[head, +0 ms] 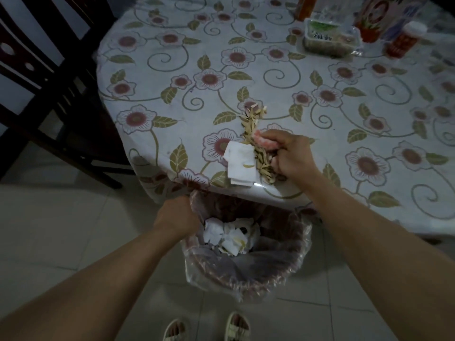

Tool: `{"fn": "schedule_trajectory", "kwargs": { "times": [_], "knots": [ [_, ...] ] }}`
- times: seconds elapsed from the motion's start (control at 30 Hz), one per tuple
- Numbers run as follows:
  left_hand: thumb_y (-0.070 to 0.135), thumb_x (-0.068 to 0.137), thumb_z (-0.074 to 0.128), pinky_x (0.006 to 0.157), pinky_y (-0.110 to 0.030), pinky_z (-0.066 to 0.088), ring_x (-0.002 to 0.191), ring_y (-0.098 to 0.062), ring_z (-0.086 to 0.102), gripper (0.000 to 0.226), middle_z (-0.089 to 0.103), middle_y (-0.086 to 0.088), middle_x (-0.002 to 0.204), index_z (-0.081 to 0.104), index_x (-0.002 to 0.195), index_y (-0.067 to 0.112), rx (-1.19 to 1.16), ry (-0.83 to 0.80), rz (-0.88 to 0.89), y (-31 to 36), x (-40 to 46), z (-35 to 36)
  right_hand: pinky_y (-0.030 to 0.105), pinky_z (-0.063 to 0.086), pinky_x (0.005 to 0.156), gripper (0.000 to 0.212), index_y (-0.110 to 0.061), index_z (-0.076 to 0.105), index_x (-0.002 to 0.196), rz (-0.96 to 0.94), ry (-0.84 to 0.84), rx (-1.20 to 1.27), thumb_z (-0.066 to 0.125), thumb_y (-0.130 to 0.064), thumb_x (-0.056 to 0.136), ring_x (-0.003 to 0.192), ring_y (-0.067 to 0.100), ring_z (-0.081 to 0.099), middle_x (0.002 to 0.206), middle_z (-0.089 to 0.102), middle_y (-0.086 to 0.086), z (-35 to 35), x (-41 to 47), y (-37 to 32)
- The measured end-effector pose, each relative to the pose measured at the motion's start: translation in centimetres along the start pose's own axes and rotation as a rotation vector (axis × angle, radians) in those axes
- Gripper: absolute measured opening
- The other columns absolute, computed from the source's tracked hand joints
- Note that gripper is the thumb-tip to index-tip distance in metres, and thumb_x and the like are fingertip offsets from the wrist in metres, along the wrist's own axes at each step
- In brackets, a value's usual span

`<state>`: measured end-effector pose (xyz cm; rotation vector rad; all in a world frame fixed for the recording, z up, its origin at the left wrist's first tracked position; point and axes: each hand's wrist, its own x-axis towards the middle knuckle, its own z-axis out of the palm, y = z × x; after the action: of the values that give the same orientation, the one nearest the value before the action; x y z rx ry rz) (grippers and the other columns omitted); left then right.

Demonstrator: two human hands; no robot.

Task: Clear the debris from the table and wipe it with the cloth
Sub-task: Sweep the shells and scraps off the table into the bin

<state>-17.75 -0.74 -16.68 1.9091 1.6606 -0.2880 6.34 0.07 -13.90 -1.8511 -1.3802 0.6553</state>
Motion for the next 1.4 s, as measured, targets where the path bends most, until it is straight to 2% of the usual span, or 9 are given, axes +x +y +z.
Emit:
{"fn": "schedule_trajectory", "kwargs": {
  "times": [0.13, 0.3, 0.43, 0.53, 0.63, 0.7, 0.9, 1.17, 1.4],
  "knots": [
    [0.024, 0.088, 0.048, 0.069, -0.032, 0.044, 0.101, -0.038, 0.062, 0.03, 0.065, -0.018, 0.112, 0.062, 0.109, 0.006, -0.08, 0.004, -0.019, -0.3, 0.0, -0.1, 0.004, 0.039, 0.086, 0.052, -0.017, 0.071, 0.107, 0.041, 0.068, -0.077, 0.045, 0.006, 0.068, 0.1, 0.01, 0.058, 0.112, 0.069, -0.001, 1.3, -3.7, -1.2],
    [0.021, 0.083, 0.056, 0.061, -0.031, 0.047, 0.088, -0.036, 0.066, 0.029, 0.066, -0.018, 0.106, 0.064, 0.104, 0.004, -0.129, -0.067, -0.075, -0.4, 0.2, -0.3, 0.032, 0.053, 0.081, 0.062, -0.008, 0.071, 0.101, 0.061, 0.003, 0.073, 0.044, 0.02, 0.054, 0.098, 0.018, 0.061, 0.104, 0.064, -0.002, 2.6, -9.1, -3.7],
    [0.033, 0.089, 0.048, 0.062, -0.03, 0.045, 0.091, -0.037, 0.067, 0.038, 0.068, -0.019, 0.105, 0.067, 0.103, 0.004, -0.134, -0.058, -0.062, -0.4, -0.2, -0.6, 0.024, 0.05, 0.078, 0.053, -0.006, 0.071, 0.103, 0.102, -0.12, -0.013, 0.044, 0.021, 0.066, 0.086, 0.011, 0.059, 0.105, 0.067, 0.005, 2.4, -11.2, -5.5],
    [0.031, 0.09, 0.042, 0.063, -0.03, 0.046, 0.09, -0.038, 0.067, 0.04, 0.068, -0.023, 0.104, 0.066, 0.1, 0.0, -0.142, -0.052, -0.026, -0.5, -0.6, -0.8, 0.014, 0.049, 0.068, 0.036, -0.001, 0.069, 0.087, 0.084, -0.03, 0.041, 0.042, 0.016, 0.072, 0.072, 0.009, 0.06, 0.082, 0.07, 0.007, 3.3, -12.7, -6.9],
    [0.029, 0.092, 0.042, 0.061, -0.03, 0.044, 0.09, -0.038, 0.067, 0.039, 0.067, -0.024, 0.106, 0.064, 0.105, 0.0, -0.15, -0.033, -0.045, -0.5, -0.8, -0.8, 0.023, 0.053, 0.079, 0.028, -0.006, 0.072, 0.084, 0.019, 0.086, -0.106, 0.058, 0.012, 0.067, 0.081, 0.013, 0.062, 0.088, 0.069, 0.002, 4.6, -12.7, -6.7],
    [0.027, 0.091, 0.044, 0.064, -0.03, 0.045, 0.093, -0.039, 0.067, 0.037, 0.067, -0.024, 0.107, 0.064, 0.107, 0.0, -0.159, -0.038, -0.027, -0.5, -0.8, -0.8, 0.034, 0.055, 0.07, 0.023, -0.005, 0.069, 0.072, 0.035, 0.114, -0.126, 0.053, 0.012, 0.068, 0.074, 0.022, 0.064, 0.081, 0.067, 0.008, 5.2, -12.2, -6.4],
    [0.021, 0.083, 0.055, 0.073, -0.036, 0.053, 0.096, -0.039, 0.066, 0.034, 0.067, -0.025, 0.109, 0.065, 0.106, -0.002, -0.18, -0.088, -0.033, -0.8, -0.8, -0.9, 0.018, 0.042, 0.065, 0.022, -0.008, 0.063, 0.088, 0.128, 0.166, -0.178, 0.049, 0.005, 0.079, 0.07, -0.006, 0.055, 0.077, 0.056, -0.025, 5.8, -12.6, -7.1],
    [0.021, 0.091, 0.039, 0.086, -0.042, 0.054, 0.102, -0.039, 0.064, 0.033, 0.065, -0.021, 0.114, 0.059, 0.113, 0.006, -0.062, -0.039, 0.039, -0.6, -1.2, -1.3, 0.035, 0.051, 0.075, 0.018, -0.006, 0.068, 0.091, 0.154, -0.259, -0.527, 0.054, -0.004, 0.081, 0.089, 0.028, 0.063, 0.097, 0.065, 0.012, 6.5, -13.9, -6.9],
    [0.031, 0.093, 0.04, 0.072, -0.035, 0.053, 0.096, -0.039, 0.066, 0.042, 0.066, -0.025, 0.111, 0.064, 0.107, -0.001, -0.131, -0.069, 0.015, -0.8, -0.5, -1.6, 0.032, 0.056, 0.069, 0.02, -0.008, 0.069, 0.085, 0.318, -0.018, -0.257, 0.059, 0.003, 0.071, 0.076, 0.022, 0.065, 0.08, 0.07, 0.008, 3.2, -12.0, -8.5]
  ]
}}
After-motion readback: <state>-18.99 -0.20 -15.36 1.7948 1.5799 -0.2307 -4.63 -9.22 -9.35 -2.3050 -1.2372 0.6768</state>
